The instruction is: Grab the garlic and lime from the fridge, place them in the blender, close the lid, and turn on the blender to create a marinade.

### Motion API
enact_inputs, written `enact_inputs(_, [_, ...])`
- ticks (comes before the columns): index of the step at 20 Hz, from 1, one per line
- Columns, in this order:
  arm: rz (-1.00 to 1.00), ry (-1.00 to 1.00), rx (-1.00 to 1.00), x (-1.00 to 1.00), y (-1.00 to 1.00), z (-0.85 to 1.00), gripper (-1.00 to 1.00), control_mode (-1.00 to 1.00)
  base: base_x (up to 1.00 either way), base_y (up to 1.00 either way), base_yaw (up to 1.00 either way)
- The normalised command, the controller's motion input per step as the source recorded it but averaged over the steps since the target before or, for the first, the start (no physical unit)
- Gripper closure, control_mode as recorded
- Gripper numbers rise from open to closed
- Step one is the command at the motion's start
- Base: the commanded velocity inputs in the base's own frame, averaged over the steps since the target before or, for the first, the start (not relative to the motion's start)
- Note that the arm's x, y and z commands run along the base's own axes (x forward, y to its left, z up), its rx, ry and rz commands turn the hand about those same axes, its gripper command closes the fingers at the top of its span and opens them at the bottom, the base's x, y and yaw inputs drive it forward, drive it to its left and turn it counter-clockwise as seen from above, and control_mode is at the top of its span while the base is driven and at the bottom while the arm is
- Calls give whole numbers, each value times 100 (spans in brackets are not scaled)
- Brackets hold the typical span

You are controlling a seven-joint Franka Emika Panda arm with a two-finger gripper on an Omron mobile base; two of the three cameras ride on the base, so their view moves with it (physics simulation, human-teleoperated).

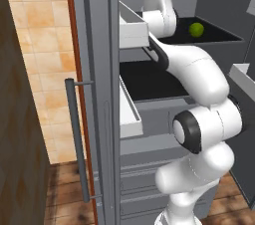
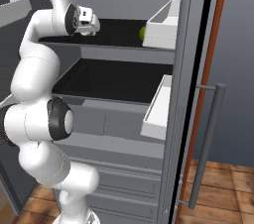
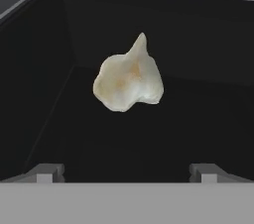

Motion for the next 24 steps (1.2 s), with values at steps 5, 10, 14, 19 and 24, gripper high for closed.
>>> enact_inputs(5, [0,0,0,31,1,-5,-100,-100,0,0,0])
enact_inputs(10, [0,0,0,36,5,-1,-100,-100,0,0,0])
enact_inputs(14, [0,0,0,32,6,-5,-100,-100,0,0,0])
enact_inputs(19, [0,0,0,30,14,-6,-100,-100,0,0,0])
enact_inputs(24, [0,0,0,32,6,-2,-100,-100,0,0,0])
